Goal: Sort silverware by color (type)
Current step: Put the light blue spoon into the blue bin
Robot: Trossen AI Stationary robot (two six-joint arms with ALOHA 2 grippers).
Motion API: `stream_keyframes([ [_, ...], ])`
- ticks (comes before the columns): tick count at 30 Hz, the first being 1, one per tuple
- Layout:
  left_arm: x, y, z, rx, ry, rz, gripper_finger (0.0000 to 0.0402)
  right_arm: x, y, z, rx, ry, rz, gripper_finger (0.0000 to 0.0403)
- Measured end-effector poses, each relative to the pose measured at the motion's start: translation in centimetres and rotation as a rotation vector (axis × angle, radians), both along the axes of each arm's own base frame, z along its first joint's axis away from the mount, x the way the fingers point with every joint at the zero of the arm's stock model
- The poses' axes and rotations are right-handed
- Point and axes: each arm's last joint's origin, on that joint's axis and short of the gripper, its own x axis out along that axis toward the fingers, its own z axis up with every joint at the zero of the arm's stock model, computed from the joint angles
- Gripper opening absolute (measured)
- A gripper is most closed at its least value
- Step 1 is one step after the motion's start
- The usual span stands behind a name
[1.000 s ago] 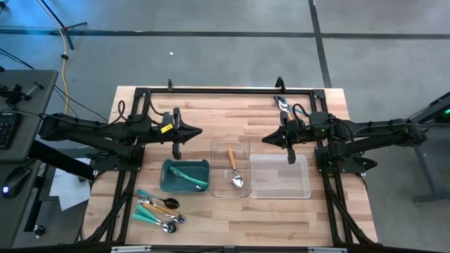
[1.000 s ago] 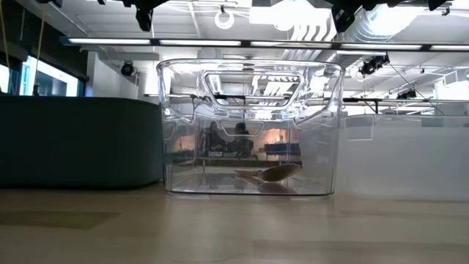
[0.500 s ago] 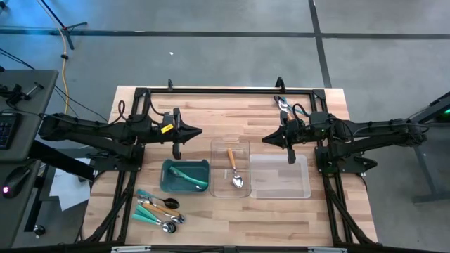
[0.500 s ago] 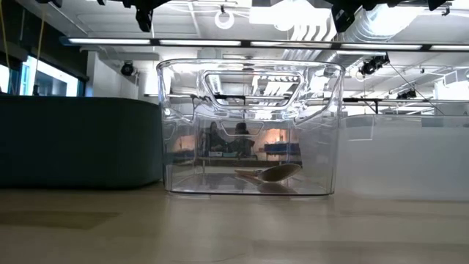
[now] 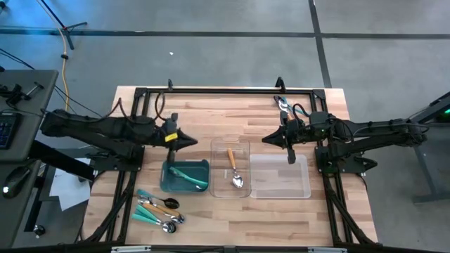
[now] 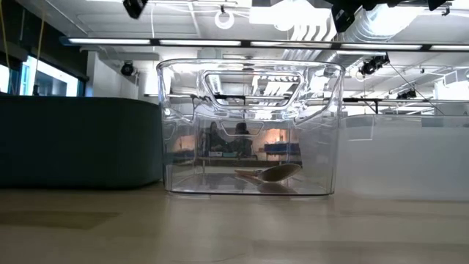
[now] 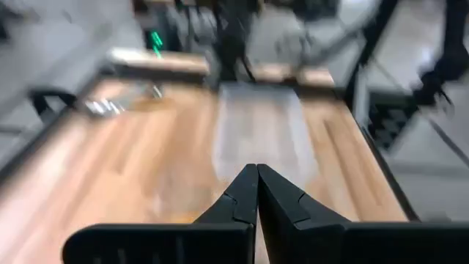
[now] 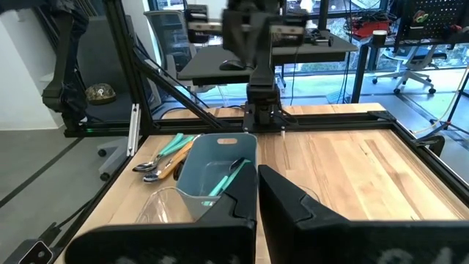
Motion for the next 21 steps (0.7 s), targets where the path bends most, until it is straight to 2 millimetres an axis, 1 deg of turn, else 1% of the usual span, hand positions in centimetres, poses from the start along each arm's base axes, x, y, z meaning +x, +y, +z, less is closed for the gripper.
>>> stream_keyframes([
  [2,-0.4,-1.0,0.4,-0.008,0.121,-0.042,0.0,0.0,0.0,0.0,0.0,0.0,0.0,0.0],
  [4,-0.5,-2.3,0.4,-0.017,0.251,-0.084,0.0,0.0,0.0,0.0,0.0,0.002,-0.002,0.0],
  [7,-0.6,-4.5,-0.4,-0.041,0.459,-0.172,0.0,0.0,-0.1,-0.1,-0.004,0.007,-0.031,0.0],
  [12,-0.5,-9.3,-2.8,-0.149,0.738,-0.346,0.0,0.0,-0.2,-0.1,-0.01,0.011,-0.072,0.0],
  [15,-1.2,-12.3,-4.3,-0.184,0.869,-0.437,0.0,0.0,-0.3,-0.1,-0.012,0.011,-0.087,0.0],
  [18,-2.1,-14.9,-5.6,-0.163,0.955,-0.464,0.0,0.0,-0.3,-0.1,-0.013,0.012,-0.093,0.0],
  [21,-2.9,-16.8,-6.8,-0.151,1.012,-0.446,0.0,0.0,-0.3,-0.2,-0.014,0.016,-0.1,0.0],
])
